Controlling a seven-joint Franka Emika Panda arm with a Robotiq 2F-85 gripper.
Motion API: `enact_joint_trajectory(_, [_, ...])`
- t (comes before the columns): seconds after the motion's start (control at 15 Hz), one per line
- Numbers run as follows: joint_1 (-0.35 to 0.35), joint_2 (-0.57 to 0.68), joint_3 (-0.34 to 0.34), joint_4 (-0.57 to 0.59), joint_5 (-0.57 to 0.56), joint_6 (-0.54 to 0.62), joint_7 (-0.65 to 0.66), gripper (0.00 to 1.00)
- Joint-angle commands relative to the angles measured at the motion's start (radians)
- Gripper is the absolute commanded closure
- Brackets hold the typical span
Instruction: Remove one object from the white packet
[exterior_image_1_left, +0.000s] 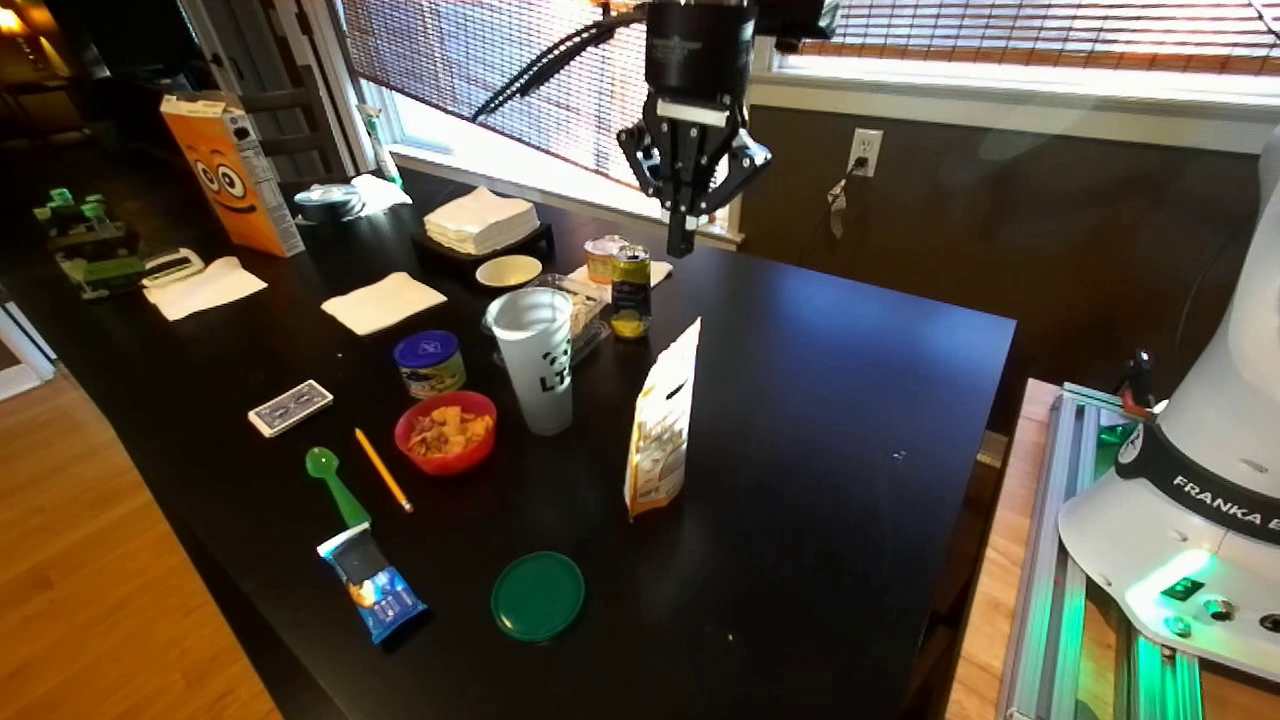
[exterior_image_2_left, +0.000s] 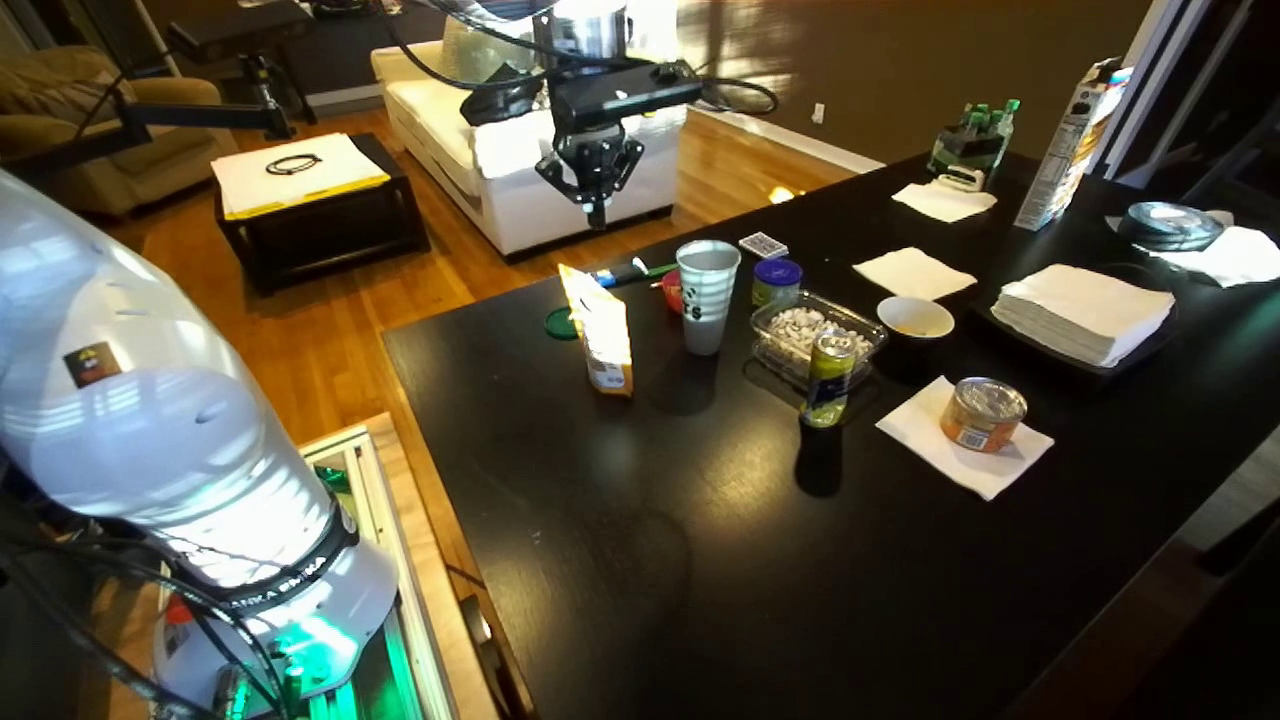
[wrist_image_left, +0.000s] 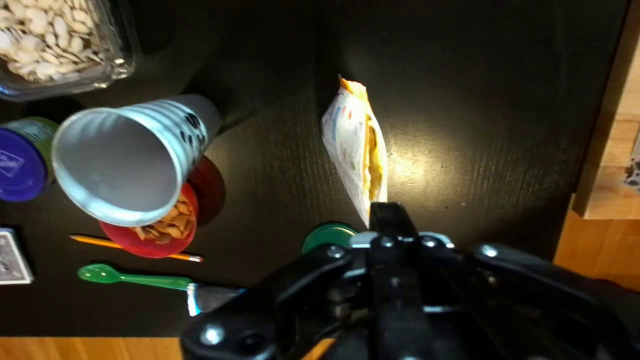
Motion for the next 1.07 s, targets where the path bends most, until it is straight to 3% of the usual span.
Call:
enact_joint_trajectory(0.0, [-0.013, -0.002, 0.02, -0.012, 0.015, -0.002, -0.036, 0.99])
enact_joint_trajectory(0.53, [0.033, 0.023, 0.083, -0.015, -0.03, 0.001, -0.259, 1.0])
enact_joint_trajectory(1.0, [-0.003, 0.099, 0.118, -0.034, -0.066, 0.095, -0.209, 1.0])
